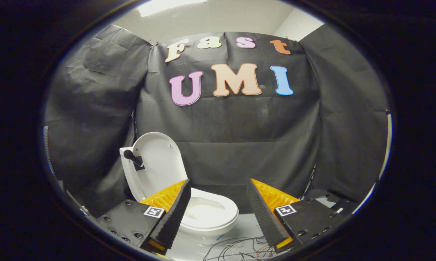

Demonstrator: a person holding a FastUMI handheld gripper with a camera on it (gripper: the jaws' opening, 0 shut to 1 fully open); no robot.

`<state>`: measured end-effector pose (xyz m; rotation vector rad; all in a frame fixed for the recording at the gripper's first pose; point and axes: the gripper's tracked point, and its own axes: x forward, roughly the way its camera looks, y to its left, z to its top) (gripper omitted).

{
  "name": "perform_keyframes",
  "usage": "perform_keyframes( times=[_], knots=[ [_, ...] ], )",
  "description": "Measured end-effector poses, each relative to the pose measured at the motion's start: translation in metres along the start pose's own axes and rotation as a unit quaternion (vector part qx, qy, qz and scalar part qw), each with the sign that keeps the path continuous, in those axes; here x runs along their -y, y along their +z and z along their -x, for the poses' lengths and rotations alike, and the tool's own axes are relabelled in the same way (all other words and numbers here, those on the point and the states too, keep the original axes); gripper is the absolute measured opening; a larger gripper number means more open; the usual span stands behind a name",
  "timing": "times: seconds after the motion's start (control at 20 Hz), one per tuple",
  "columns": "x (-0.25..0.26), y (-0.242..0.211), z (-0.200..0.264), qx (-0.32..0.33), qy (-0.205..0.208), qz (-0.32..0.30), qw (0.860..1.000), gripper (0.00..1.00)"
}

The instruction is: Open the toilet lid.

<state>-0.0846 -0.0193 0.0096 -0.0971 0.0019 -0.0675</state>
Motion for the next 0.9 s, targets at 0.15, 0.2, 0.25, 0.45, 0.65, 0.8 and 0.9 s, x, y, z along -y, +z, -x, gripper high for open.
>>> perform_keyframes(
  times=[0.15, 0.2, 0.25, 0.45, 0.65, 0.8, 0.9],
  knots=[
    [0.0002, -0.0005, -0.0002, -0.001, 0.001, 0.0, 1.0, 0.95],
    [-0.0002, -0.0026, -0.0012, -0.003, 0.001, 0.001, 1.0, 0.95],
    [-0.0005, -0.0009, -0.0016, -0.003, 0.001, 0.001, 1.0, 0.96],
    [-0.0011, -0.0007, -0.0012, -0.002, 0.0, 0.0, 1.0, 0.97],
    [-0.0017, -0.0006, 0.0009, -0.001, 0.0, 0.001, 1.0, 0.97],
    [-0.0015, -0.0004, -0.0005, 0.001, 0.0, 0.001, 1.0, 0.98],
    [-0.0015, -0.0005, -0.0011, 0.0, -0.001, 0.001, 1.0, 0.98]
  ],
)
